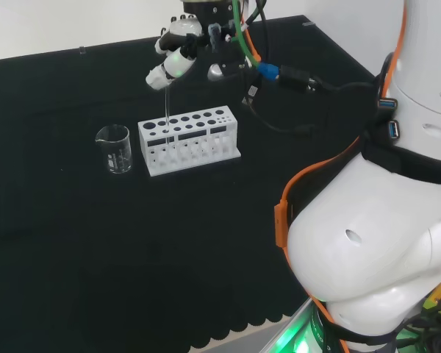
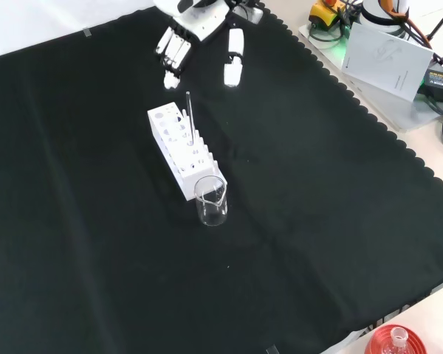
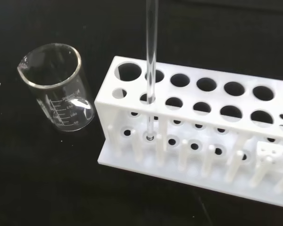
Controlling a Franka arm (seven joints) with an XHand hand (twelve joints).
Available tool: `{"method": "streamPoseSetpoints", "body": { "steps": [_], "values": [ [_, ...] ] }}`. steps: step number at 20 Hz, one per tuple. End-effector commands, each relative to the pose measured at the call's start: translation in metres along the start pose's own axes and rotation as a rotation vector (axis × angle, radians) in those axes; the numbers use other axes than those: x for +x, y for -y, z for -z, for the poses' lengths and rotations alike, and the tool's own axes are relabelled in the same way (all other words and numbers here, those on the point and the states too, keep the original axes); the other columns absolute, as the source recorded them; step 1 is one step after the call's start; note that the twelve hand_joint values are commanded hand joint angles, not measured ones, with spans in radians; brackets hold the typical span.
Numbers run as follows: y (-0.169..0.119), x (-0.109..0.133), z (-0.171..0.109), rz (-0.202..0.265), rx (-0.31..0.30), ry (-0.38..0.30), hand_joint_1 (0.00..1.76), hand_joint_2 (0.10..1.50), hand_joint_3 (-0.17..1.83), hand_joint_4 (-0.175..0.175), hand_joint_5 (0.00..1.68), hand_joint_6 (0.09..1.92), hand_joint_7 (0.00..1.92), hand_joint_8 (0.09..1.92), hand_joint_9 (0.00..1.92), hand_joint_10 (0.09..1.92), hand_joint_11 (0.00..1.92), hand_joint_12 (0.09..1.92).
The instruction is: Take the glass rod from the white test tube rack.
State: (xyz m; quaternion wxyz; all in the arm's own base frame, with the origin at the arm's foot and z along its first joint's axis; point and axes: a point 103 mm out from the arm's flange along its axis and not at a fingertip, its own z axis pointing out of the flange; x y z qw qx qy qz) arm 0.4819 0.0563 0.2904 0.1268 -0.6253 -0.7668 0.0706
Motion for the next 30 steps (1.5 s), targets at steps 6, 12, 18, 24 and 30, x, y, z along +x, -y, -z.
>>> {"method": "streamPoseSetpoints", "body": {
  "steps": [6,12,18,24,30],
  "values": [
    [-0.037,-0.007,-0.033,0.026,0.045,-0.052,0.6,0.83,0.16,-0.155,0.41,0.13,0.41,0.83,0.51,0.84,0.31,1.39],
    [-0.047,-0.019,-0.032,0.027,0.042,-0.058,0.62,0.82,0.18,-0.155,0.42,0.17,0.44,0.82,0.54,0.83,0.35,1.38],
    [-0.047,-0.026,-0.03,0.02,0.039,-0.063,0.7,0.74,0.34,-0.159,0.36,0.44,0.54,0.8,0.65,0.79,0.5,1.33],
    [-0.047,-0.03,-0.029,0.012,0.028,-0.061,0.75,0.69,0.45,-0.172,0.33,0.61,0.69,0.79,0.82,0.74,0.75,1.25],
    [-0.048,-0.031,-0.03,0.02,0.025,-0.08,0.77,0.67,0.48,-0.175,0.35,0.67,0.76,0.79,0.87,0.72,0.84,1.23]
  ]
}}
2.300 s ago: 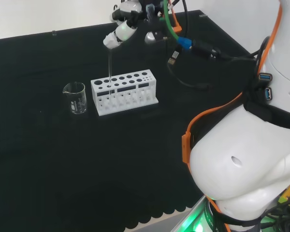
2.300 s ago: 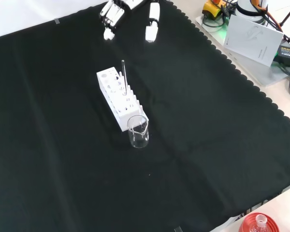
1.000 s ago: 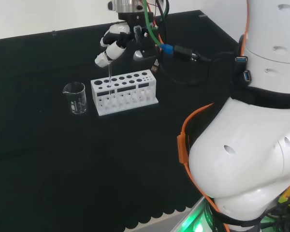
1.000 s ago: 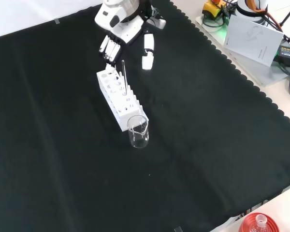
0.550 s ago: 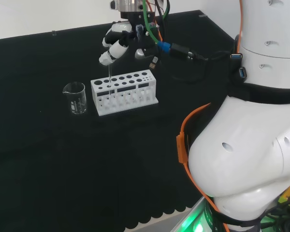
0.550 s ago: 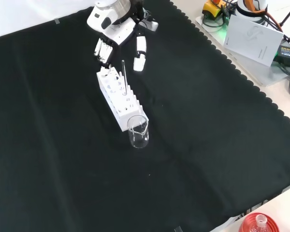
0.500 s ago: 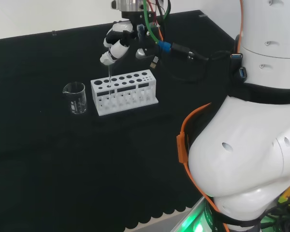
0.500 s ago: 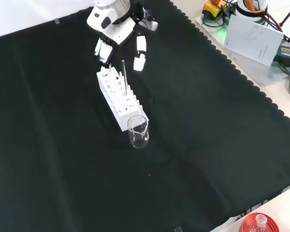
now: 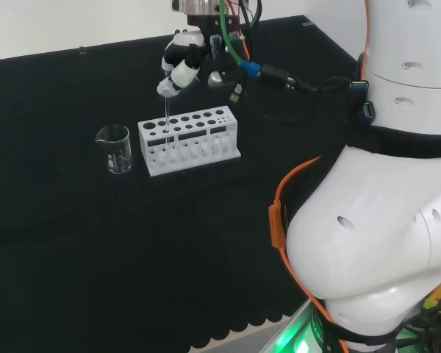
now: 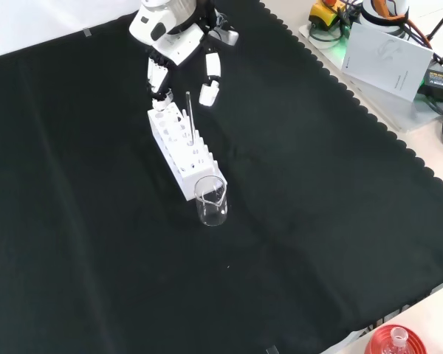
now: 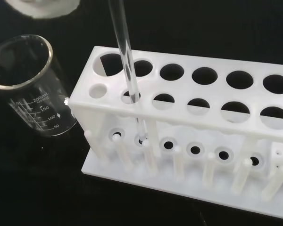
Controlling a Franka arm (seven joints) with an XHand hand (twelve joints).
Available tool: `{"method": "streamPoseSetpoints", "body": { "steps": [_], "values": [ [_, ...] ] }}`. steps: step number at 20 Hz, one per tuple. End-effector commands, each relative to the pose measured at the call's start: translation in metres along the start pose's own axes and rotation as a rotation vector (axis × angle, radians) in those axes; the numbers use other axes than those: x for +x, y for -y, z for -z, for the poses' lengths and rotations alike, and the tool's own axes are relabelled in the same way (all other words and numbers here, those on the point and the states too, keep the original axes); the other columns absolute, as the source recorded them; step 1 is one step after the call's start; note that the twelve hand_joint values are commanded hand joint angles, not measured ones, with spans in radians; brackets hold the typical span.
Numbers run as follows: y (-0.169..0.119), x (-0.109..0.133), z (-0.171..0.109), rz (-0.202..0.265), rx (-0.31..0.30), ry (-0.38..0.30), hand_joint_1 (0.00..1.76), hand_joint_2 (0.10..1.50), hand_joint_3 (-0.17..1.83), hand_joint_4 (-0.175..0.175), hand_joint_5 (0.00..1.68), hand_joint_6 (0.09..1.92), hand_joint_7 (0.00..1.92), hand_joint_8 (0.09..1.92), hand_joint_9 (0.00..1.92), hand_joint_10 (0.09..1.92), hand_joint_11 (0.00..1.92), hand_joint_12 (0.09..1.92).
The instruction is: Take the glass rod from the white test tube rack.
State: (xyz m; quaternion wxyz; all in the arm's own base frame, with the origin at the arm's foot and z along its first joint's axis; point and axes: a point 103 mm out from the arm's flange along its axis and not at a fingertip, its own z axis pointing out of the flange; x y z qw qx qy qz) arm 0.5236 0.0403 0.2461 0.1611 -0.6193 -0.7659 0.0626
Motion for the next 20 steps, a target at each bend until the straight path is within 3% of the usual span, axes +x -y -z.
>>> {"method": "streamPoseSetpoints", "body": {
  "steps": [1,5,12,20],
  "values": [
    [0.001,-0.005,0.0,0.008,-0.007,-0.018,0.77,0.67,0.49,-0.175,0.35,0.68,0.78,0.79,0.89,0.71,0.86,1.22],
    [-0.003,0.004,-0.002,0.002,-0.003,0.005,0.8,0.66,0.51,-0.175,0.39,0.72,0.85,0.77,0.95,0.7,0.93,1.2],
    [-0.007,0.01,-0.005,-0.003,-0.016,0.054,0.98,0.63,0.57,-0.155,0.76,0.81,0.82,0.79,0.96,0.7,0.9,1.23],
    [-0.008,0.011,-0.008,0.008,-0.034,0.031,1.06,0.56,0.73,-0.174,0.84,0.8,0.94,0.72,1.09,0.6,0.98,1.18]
  ]
}}
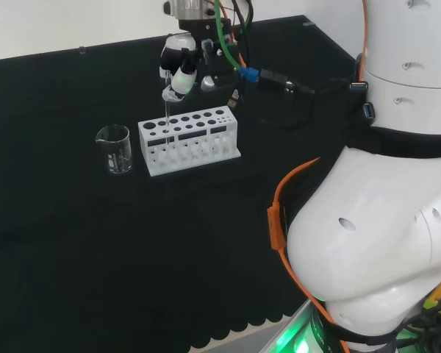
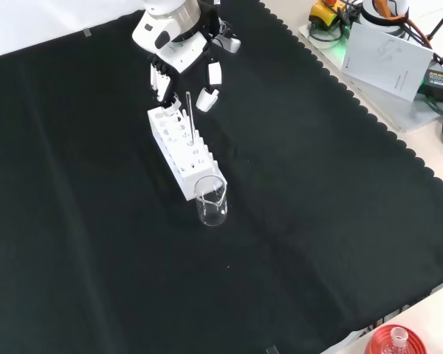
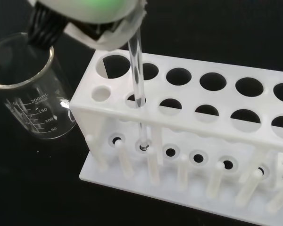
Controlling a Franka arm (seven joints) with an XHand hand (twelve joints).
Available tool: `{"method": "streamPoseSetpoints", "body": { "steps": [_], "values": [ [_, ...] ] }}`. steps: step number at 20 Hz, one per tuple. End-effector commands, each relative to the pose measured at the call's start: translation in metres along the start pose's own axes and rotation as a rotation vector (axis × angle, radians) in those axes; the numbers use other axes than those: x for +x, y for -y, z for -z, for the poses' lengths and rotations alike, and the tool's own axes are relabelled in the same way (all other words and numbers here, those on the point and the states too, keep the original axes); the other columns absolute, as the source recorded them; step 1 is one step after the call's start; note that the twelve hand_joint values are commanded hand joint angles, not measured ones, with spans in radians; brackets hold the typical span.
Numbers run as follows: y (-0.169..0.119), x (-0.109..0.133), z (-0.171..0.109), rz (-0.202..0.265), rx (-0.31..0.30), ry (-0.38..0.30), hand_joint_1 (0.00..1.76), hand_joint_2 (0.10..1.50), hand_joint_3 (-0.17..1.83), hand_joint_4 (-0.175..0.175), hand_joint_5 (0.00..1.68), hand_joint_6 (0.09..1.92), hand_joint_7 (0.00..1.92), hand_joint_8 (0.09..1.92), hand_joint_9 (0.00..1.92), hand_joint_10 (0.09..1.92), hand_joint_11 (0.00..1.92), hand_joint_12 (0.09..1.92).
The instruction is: Take the glass rod from the white test tube rack.
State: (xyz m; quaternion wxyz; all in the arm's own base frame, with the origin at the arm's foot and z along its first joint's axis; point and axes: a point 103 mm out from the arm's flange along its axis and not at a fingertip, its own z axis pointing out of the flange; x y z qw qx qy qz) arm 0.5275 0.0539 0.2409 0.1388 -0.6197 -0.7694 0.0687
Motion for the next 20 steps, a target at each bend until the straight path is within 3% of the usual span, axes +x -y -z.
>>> {"method": "streamPoseSetpoints", "body": {
  "steps": [1,5,9,10,11,17,20],
  "values": [
    [0.0,0.0,-0.002,0.009,-0.017,-0.011,1.07,0.56,0.74,-0.175,0.85,0.8,0.97,0.7,1.12,0.59,1.01,1.16],
    [-0.002,0.001,0.004,0.01,-0.025,-0.034,1.09,0.55,0.76,-0.175,0.89,0.8,1.07,0.66,1.2,0.53,1.09,1.12],
    [-0.003,0.005,0.004,0.005,-0.001,-0.005,1.1,0.55,0.78,-0.175,0.9,0.8,1.11,0.64,1.24,0.51,1.13,1.1],
    [-0.003,0.005,0.004,-0.032,0.011,0.005,1.1,0.55,0.78,-0.175,0.89,0.8,1.11,0.64,1.24,0.51,1.13,1.1],
    [-0.003,0.006,0.004,-0.039,0.015,0.011,1.09,0.54,0.78,-0.175,0.88,0.81,1.11,0.63,1.24,0.5,1.13,1.1],
    [-0.008,0.013,0.007,-0.01,-0.006,0.015,1.09,0.53,0.8,-0.175,0.85,0.84,1.14,0.63,1.26,0.49,1.16,1.09],
    [-0.008,0.014,0.008,0.007,-0.019,0.014,1.12,0.55,0.8,-0.175,0.89,0.84,1.23,0.58,1.34,0.44,1.27,1.01]
  ]
}}
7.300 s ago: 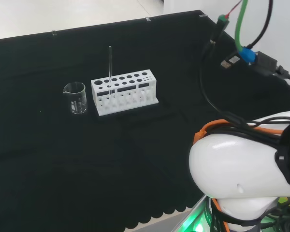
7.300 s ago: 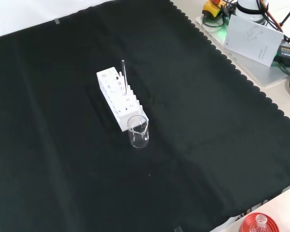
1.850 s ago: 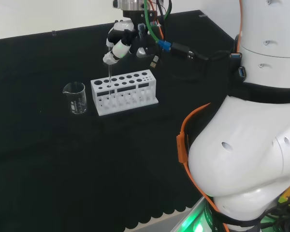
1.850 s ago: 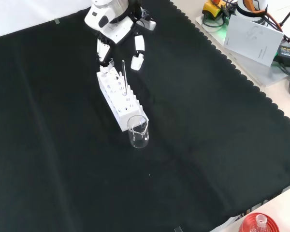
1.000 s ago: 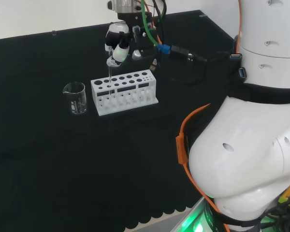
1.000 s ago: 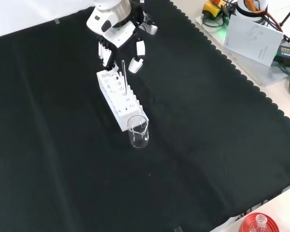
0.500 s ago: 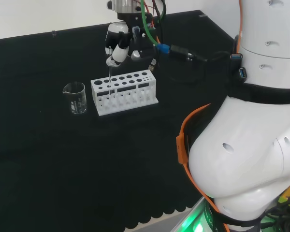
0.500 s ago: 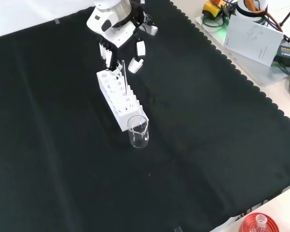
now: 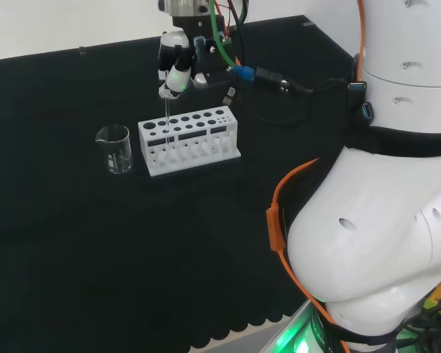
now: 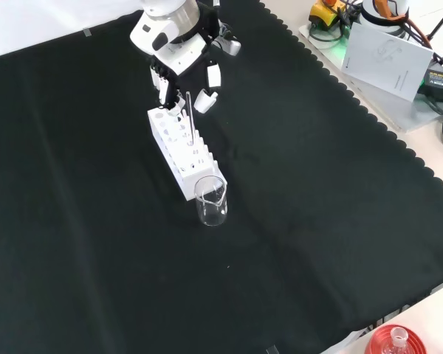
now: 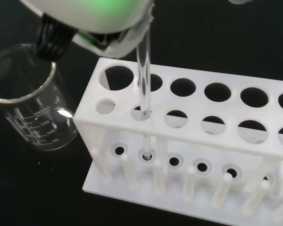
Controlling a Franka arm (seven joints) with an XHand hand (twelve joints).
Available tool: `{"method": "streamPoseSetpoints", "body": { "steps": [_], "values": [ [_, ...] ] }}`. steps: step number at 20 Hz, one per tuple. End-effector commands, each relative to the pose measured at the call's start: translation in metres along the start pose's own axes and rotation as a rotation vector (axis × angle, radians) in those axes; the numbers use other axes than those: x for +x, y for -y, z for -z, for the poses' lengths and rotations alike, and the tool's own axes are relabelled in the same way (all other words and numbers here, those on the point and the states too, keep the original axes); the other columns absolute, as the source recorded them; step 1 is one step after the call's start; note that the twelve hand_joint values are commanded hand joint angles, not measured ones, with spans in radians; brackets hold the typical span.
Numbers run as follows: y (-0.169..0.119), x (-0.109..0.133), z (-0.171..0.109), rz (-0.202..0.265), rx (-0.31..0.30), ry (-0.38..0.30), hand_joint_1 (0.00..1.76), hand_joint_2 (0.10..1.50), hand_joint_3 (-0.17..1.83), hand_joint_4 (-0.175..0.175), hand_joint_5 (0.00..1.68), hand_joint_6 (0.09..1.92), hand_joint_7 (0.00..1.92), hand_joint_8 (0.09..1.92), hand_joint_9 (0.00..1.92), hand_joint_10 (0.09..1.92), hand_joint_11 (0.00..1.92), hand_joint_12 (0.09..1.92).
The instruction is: Take the glass rod from the white test tube rack.
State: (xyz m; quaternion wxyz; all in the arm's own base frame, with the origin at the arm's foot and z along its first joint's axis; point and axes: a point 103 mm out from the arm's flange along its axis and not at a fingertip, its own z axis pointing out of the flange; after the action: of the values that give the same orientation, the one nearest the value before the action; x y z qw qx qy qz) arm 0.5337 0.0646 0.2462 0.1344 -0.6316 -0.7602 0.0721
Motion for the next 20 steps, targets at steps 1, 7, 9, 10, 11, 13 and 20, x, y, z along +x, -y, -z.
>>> {"method": "streamPoseSetpoints", "body": {
  "steps": [1,7,9,10,11,13,20],
  "values": [
    [-0.0023,0.0047,0.0014,0.04,-0.02,0.005,1.13,0.55,0.79,-0.175,0.91,0.83,1.26,0.56,1.37,0.41,1.31,0.98],
    [-0.0036,0.0036,0.0006,0.041,-0.03,0.001,1.18,0.86,0.36,-0.175,1.12,0.79,1.4,0.44,1.54,0.26,1.47,0.84],
    [-0.0032,0.0033,0.001,0.027,-0.037,0.008,1.23,0.84,0.36,-0.175,1.13,0.75,1.44,0.41,1.58,0.22,1.51,0.8],
    [-0.0033,0.0037,0.0012,0.034,-0.044,0.008,1.27,0.8,0.42,-0.175,1.14,0.73,1.45,0.39,1.59,0.2,1.53,0.77],
    [-0.0035,0.0047,0.0013,0.041,-0.052,0.01,1.29,0.76,0.48,-0.175,1.14,0.72,1.46,0.39,1.6,0.19,1.54,0.74],
    [-0.0026,0.0045,0.0019,0.059,-0.065,0.011,1.32,0.68,0.61,-0.175,1.16,0.72,1.47,0.43,1.63,0.18,1.55,0.69],
    [0.0007,0.0085,0.0099,0.097,-0.11,-0.018,1.31,0.68,0.65,-0.175,1.18,0.78,1.27,0.74,1.72,0.18,1.57,0.58]
  ]
}}
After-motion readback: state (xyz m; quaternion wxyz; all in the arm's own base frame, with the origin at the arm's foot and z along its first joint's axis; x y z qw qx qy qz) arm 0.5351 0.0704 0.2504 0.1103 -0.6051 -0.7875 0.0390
